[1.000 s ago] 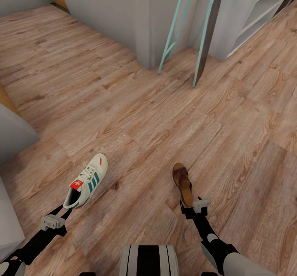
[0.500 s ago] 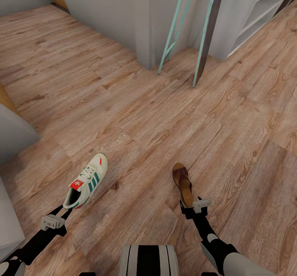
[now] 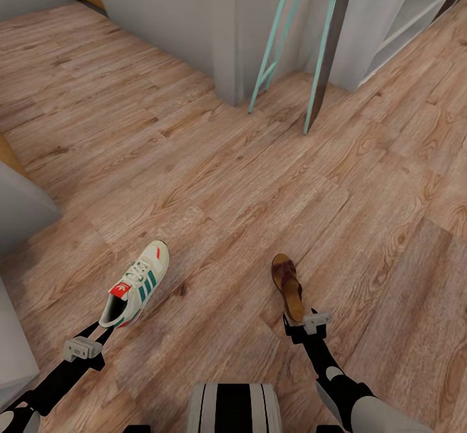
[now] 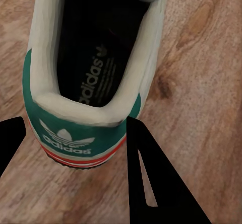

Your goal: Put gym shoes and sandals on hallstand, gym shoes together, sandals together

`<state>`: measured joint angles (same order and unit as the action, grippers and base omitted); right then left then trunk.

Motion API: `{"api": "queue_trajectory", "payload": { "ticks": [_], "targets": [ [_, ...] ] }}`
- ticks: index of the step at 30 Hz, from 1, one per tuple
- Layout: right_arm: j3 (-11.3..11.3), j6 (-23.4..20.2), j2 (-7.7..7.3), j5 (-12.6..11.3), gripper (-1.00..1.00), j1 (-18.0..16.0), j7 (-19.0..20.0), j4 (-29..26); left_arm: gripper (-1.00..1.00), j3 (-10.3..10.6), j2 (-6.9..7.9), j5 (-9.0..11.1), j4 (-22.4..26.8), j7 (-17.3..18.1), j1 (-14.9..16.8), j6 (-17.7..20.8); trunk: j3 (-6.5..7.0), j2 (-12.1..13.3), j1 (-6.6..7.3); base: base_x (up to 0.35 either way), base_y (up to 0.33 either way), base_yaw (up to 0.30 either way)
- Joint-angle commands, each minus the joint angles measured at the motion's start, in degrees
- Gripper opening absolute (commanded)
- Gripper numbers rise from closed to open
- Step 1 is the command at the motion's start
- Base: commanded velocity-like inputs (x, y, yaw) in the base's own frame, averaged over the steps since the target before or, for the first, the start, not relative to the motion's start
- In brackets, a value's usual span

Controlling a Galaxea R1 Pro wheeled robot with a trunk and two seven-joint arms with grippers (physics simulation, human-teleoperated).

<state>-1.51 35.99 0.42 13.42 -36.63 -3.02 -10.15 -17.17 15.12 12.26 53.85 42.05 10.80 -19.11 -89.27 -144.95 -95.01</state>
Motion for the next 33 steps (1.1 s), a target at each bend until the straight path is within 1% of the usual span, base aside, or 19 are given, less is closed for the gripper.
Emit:
{"api": "queue_trajectory", "payload": {
  "ticks": [1,18,28,33],
  "targets": [
    [-0.2,0.1,0.02,0.5,1.00,0.0,-0.3,0.0,-1.00,-0.1,0.00,0.4,-0.1,0.4,0.0,0.1,-0.03,0.0,0.01,0.000,0.000,0.000],
    [-0.2,0.1,0.02,0.6,1.00,0.0,-0.3,0.0,-1.00,-0.1,0.00,0.4,-0.1,0.4,0.0,0.1,-0.03,0.0,0.01,0.006,0.000,0.000],
    [-0.2,0.1,0.02,0.5,1.00,0.0,-0.3,0.0,-1.00,-0.1,0.00,0.4,0.0,0.4,0.0,0.1,-0.03,0.0,0.01,0.162,0.000,0.000],
    [-0.2,0.1,0.02,0.5,1.00,0.0,-0.3,0.0,-1.00,-0.1,0.06,0.4,0.0,0.4,0.0,0.1,-0.03,0.0,0.01,0.073,0.000,0.000]
  ]
}}
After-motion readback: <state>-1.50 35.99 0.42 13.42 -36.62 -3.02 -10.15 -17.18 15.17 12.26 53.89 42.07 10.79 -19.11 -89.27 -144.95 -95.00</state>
